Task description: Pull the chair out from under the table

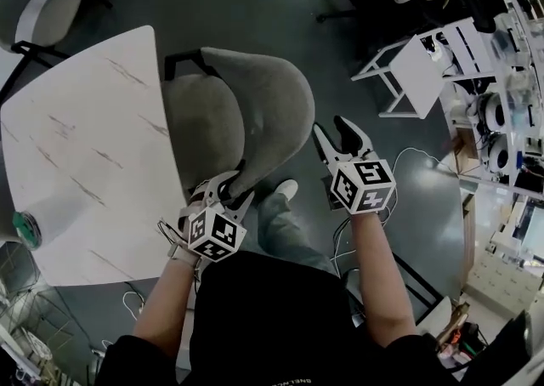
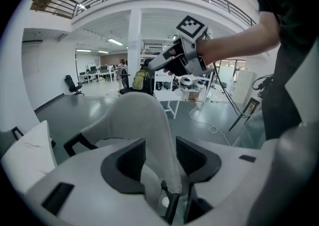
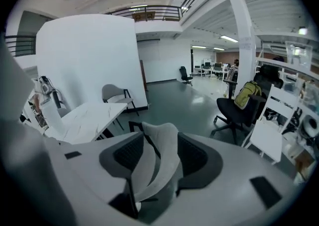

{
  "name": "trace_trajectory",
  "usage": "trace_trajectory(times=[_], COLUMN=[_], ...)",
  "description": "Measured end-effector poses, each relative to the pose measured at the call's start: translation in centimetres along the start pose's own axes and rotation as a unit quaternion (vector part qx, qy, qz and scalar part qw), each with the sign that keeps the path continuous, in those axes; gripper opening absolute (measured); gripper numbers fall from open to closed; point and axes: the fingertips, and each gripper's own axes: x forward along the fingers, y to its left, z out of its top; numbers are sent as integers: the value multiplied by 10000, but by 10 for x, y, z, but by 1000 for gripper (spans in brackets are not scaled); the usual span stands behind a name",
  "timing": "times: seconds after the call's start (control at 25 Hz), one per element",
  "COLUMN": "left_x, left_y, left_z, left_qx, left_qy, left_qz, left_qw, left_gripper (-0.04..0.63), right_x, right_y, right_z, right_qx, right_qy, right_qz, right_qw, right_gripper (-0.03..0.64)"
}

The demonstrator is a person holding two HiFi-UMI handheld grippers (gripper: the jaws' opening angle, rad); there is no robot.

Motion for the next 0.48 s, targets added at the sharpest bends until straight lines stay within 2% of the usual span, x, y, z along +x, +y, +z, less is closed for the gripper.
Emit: trace_trajectory(times=[0.2,0.36,0.48], left_x=[45,75,97], left_y=[-9,-15,-17], left_z=[-45,-72,-90], left_qx=[162,294,179], left_qy=[677,971,1157], left_qz=[-240,-306,-394], left_qw=[9973,9944,9923], left_gripper=[224,247,258], right_x=[36,57,71], right_y=[-17,-30,-38], right_z=[-25,-39,-48], right_qx=[157,365,502], right_qy=[425,657,781], right_qz=[-74,-114,-136], right_qw=[9989,9971,9956], right_gripper=[229,238,244])
